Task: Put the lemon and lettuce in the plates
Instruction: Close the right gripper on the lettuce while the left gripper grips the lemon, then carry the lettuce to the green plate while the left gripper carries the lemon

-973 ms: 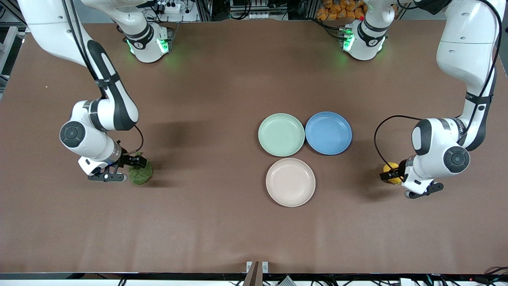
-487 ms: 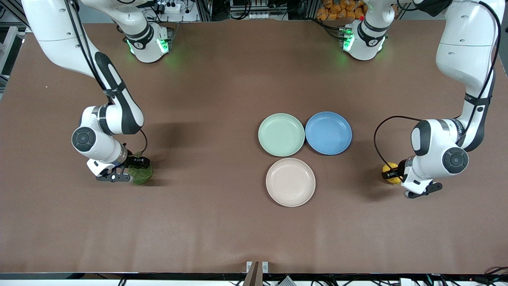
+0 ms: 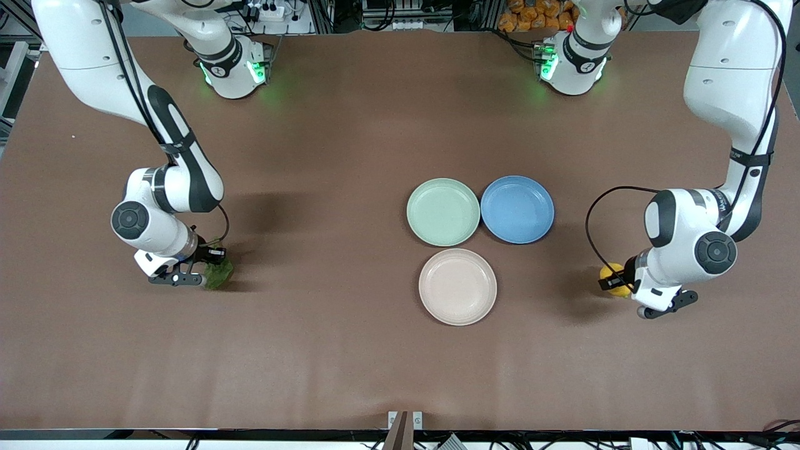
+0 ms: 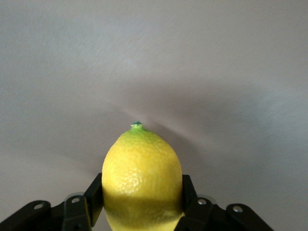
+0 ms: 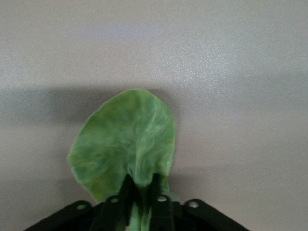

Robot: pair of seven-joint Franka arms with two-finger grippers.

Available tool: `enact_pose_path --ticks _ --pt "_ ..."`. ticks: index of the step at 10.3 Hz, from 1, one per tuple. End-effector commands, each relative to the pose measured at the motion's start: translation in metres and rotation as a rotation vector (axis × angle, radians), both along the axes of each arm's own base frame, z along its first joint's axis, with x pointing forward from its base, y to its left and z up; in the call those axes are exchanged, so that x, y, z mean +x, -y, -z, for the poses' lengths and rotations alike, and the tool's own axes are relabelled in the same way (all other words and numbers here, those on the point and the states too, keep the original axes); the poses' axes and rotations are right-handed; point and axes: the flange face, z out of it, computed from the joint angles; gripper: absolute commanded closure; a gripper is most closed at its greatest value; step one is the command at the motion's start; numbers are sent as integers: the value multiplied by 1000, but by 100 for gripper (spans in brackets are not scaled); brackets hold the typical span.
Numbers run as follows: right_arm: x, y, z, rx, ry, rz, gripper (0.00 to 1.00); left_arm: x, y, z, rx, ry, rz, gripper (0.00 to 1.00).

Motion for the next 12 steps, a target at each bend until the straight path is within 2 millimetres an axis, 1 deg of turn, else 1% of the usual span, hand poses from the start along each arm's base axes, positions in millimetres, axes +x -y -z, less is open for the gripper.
enact_pose_path --ticks 1,2,3,4,5,6,7,8,9,11,12 --pt "8 -8 -40 0 13 6 100 14 44 -37 -1 69 -58 100" --pt "16 -22 -68 -4 -16 55 100 18 62 -45 -6 89 -90 100" --pt "22 -51 -98 -11 -31 87 100 19 86 -52 -32 100 -106 100" --pt "25 -77 -117 -17 -40 132 100 16 105 -54 -64 96 -126 100" --pt "22 -115 -131 -16 -42 173 100 12 127 -55 -88 89 -114 100" --pt "15 -156 -138 -12 -30 225 100 9 145 -57 -108 87 -93 100" --pt "7 -206 -147 6 -8 282 100 6 163 -60 -130 86 -88 100" --pt "-3 -249 -157 37 6 334 100 4 184 -63 -155 86 -83 100" --pt "-14 -284 -165 87 -8 382 100 2 203 -62 -188 78 -71 100" --pt "-47 -353 -172 150 -12 419 100 -8 248 -55 -245 85 -46 100" --pt "-59 -377 -174 178 10 435 100 -11 260 -48 -257 96 -35 100"
